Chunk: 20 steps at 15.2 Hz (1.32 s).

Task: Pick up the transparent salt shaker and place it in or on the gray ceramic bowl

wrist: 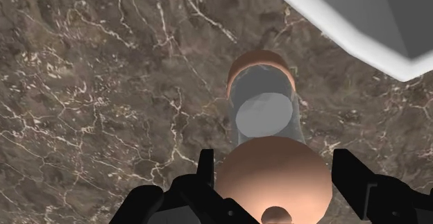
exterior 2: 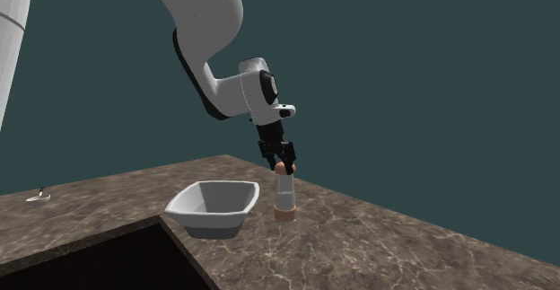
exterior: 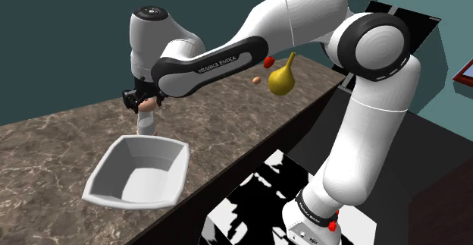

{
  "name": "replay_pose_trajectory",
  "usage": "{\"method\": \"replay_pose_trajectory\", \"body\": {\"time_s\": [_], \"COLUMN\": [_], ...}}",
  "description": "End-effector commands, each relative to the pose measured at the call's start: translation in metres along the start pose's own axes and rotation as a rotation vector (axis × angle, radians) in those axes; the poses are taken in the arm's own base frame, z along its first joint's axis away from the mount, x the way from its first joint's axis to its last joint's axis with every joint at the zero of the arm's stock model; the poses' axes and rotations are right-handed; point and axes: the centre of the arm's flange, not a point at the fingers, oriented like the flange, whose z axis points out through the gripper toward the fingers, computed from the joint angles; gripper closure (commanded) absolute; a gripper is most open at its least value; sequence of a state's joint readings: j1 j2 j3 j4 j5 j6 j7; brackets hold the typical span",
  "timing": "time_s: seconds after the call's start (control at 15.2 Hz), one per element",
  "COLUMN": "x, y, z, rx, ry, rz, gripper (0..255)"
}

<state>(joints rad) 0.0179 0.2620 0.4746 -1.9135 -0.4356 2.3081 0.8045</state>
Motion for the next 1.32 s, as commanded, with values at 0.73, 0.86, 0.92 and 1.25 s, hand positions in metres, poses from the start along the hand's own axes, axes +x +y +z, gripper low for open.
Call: {"method": "replay_pose_trajectory", "body": {"time_s": [0.73,0.86,0.92,1.25], "x": [0.014,0.017,0.018,0.026], "y": [0.004,0.004,0.005,0.006], "z": [-0.050,-0.060,-0.066,-0.091], "rx": [0.000,0.000,0.000,0.000], "ry": [-0.001,-0.001,-0.001,-0.001], "rz": [0.000,0.000,0.000,0.000], "gripper": [255,255,255,255]}}
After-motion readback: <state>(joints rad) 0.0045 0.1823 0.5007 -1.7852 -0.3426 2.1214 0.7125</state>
